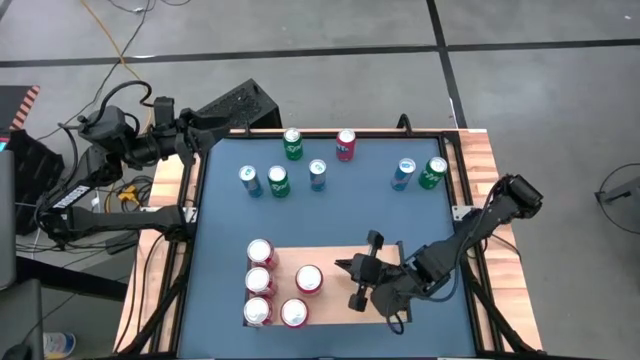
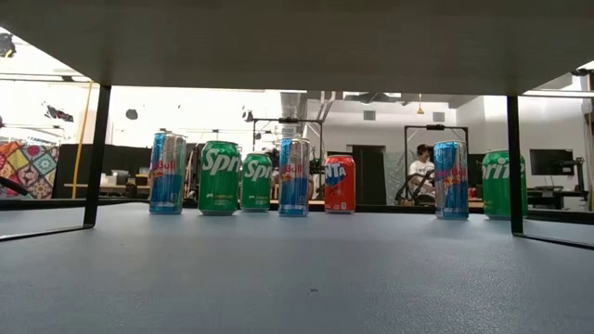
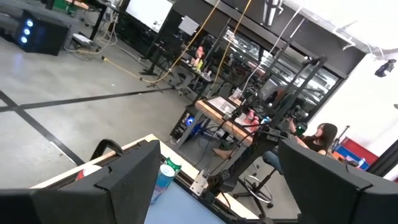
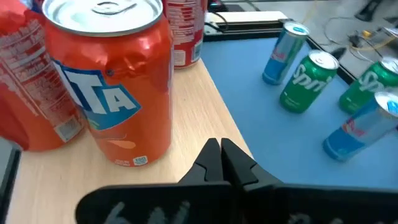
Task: Place canned beverage on shelf
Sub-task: Put the bottom orange soda can on the shelf aligned with the other orange soda can
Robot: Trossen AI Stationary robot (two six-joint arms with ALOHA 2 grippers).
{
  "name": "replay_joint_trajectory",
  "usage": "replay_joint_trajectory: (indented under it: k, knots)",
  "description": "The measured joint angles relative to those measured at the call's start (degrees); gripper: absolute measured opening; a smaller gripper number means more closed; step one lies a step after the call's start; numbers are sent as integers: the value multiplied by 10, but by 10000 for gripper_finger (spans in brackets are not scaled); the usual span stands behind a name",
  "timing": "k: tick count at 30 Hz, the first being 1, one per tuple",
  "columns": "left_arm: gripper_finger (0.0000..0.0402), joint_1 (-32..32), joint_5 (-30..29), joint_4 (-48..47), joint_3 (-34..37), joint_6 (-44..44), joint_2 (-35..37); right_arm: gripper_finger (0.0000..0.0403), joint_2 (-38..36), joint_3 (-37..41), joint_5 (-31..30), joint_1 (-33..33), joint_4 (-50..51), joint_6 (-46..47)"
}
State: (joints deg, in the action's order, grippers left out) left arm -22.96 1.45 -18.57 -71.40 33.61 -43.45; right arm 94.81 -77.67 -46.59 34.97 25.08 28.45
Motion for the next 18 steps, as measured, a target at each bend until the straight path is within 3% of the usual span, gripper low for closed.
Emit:
replay_joint_trajectory:
  k: [4,12,18]
  knots:
    - [309,0,-7,0,0,0,0,0,-15,42,15,-6,-63,-33]
    - [309,0,-15,0,0,0,0,0,-68,247,33,-5,-423,-44]
    - [309,0,-23,0,0,0,0,0,-65,257,47,-8,-452,-50]
